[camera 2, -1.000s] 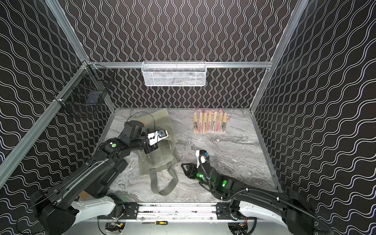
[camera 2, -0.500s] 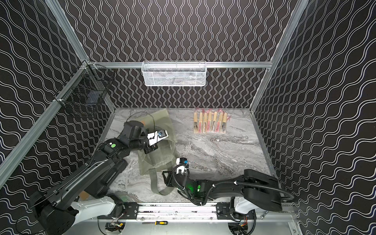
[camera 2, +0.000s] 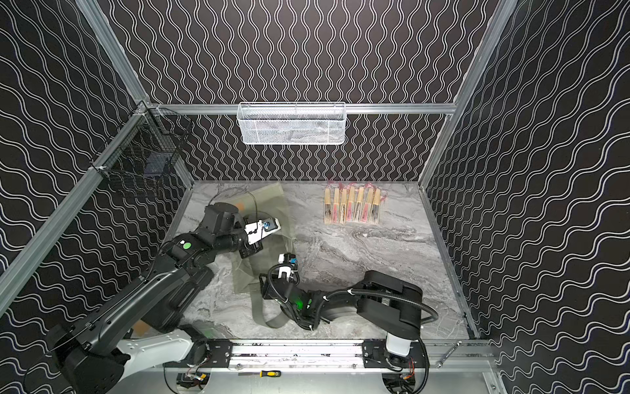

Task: Take out the folding fans from the tote bags
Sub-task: Pick up the folding fan from the canvas bag.

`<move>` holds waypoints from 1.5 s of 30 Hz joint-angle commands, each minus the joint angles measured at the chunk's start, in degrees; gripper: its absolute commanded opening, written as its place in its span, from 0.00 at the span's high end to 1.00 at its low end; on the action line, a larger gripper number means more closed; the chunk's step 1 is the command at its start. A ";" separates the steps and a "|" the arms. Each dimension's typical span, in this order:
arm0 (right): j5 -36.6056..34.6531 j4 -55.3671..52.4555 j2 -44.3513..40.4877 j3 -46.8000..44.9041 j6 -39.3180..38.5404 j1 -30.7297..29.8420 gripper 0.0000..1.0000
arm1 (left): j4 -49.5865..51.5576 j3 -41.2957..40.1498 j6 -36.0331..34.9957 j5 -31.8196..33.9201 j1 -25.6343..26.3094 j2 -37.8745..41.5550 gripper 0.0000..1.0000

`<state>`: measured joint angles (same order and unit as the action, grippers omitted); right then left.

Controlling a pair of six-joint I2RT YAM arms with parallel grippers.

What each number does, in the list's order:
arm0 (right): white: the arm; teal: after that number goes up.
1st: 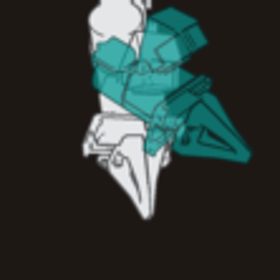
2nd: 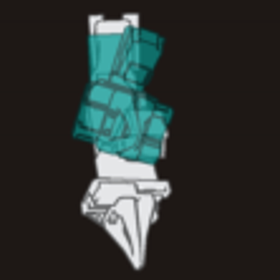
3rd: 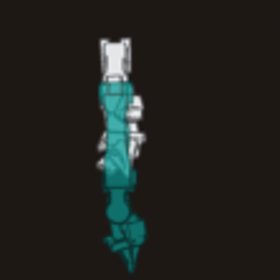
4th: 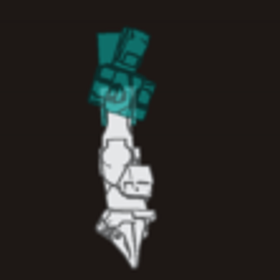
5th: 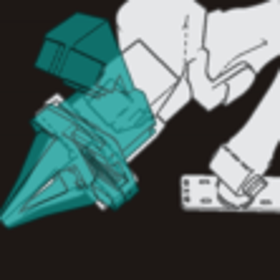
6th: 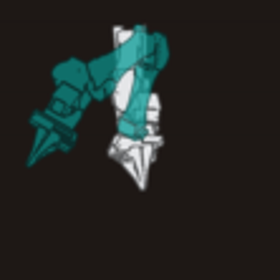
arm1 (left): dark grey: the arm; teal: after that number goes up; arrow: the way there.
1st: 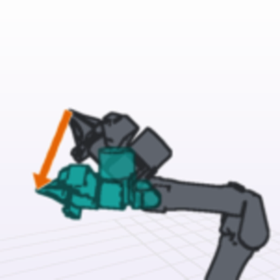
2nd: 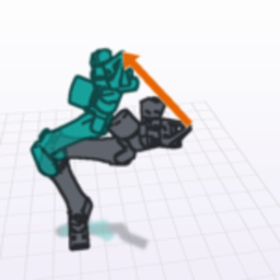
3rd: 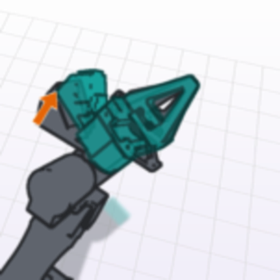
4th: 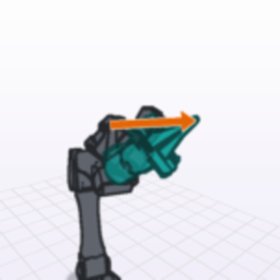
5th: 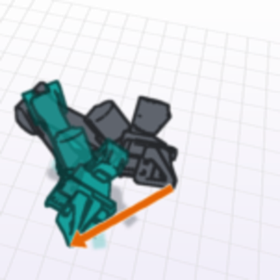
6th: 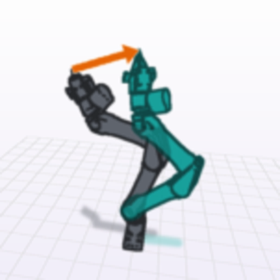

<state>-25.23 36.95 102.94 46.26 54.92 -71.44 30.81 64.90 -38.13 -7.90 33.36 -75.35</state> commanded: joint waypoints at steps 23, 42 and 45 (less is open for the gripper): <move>7.53 -1.18 22.46 24.57 2.09 12.61 0.48 | -1.94 0.76 -0.63 -0.54 0.03 -0.05 1.00; 11.21 -2.76 35.17 39.43 20.57 19.75 0.47 | -1.81 0.75 -0.60 -0.76 0.03 0.19 1.00; 12.89 -1.63 37.28 42.72 19.28 20.45 0.47 | -1.73 0.86 -0.71 -0.98 0.03 0.29 1.00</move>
<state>-14.02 34.94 138.76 87.00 72.05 -51.57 30.98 65.25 -38.13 -6.72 33.32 -75.22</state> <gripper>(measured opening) 0.529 0.055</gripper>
